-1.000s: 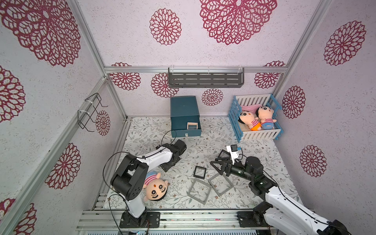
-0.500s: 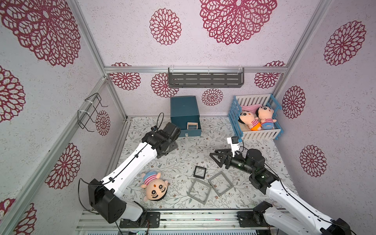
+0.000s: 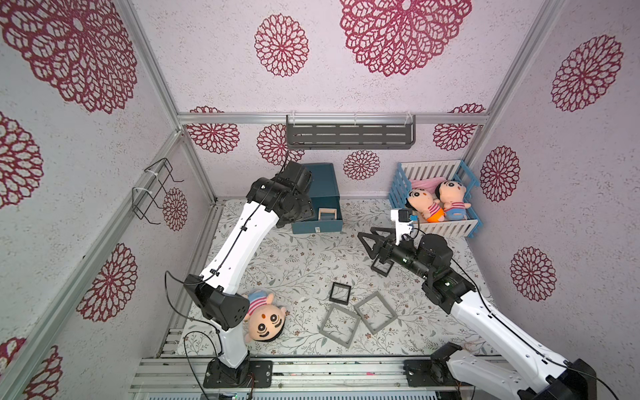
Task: Place the brooch boxes into the drawer by color
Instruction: Pick up the brooch box from the center of the board.
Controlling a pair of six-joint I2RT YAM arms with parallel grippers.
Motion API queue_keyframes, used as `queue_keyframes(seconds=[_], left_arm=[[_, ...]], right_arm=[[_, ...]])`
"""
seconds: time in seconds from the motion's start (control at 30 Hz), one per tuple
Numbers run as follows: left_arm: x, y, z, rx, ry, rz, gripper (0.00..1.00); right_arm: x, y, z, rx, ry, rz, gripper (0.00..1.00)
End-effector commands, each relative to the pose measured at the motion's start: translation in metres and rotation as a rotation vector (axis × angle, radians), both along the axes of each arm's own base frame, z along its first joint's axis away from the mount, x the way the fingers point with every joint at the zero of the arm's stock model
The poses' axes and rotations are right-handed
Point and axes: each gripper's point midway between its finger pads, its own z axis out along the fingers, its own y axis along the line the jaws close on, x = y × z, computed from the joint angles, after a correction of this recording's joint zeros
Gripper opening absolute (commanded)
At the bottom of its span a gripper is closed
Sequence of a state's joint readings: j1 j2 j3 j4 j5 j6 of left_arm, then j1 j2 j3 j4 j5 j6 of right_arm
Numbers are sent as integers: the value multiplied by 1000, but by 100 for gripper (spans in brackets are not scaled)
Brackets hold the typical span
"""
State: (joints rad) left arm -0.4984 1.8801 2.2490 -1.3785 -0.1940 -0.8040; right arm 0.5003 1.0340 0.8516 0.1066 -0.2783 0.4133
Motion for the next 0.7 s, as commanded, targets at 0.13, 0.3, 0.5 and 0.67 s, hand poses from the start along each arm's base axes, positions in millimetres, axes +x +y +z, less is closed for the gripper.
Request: queue_keyframes(seconds=[0.13,0.3,0.5,0.67], left_arm=[[28,-11,-22,34,55,-56,22],[46,-10,-36,84,59,-73,21],[62,-5,-46,114,44,-78,21],[72,-7,-53,136,34,-82,21]], right_arm=[[33,-10,23,-81,-7,-156,73],[43,-4,21,-100,33,-155,73],[54,0,12,-110,91,-168,73],[60,0,8,-119,125,-191,73]])
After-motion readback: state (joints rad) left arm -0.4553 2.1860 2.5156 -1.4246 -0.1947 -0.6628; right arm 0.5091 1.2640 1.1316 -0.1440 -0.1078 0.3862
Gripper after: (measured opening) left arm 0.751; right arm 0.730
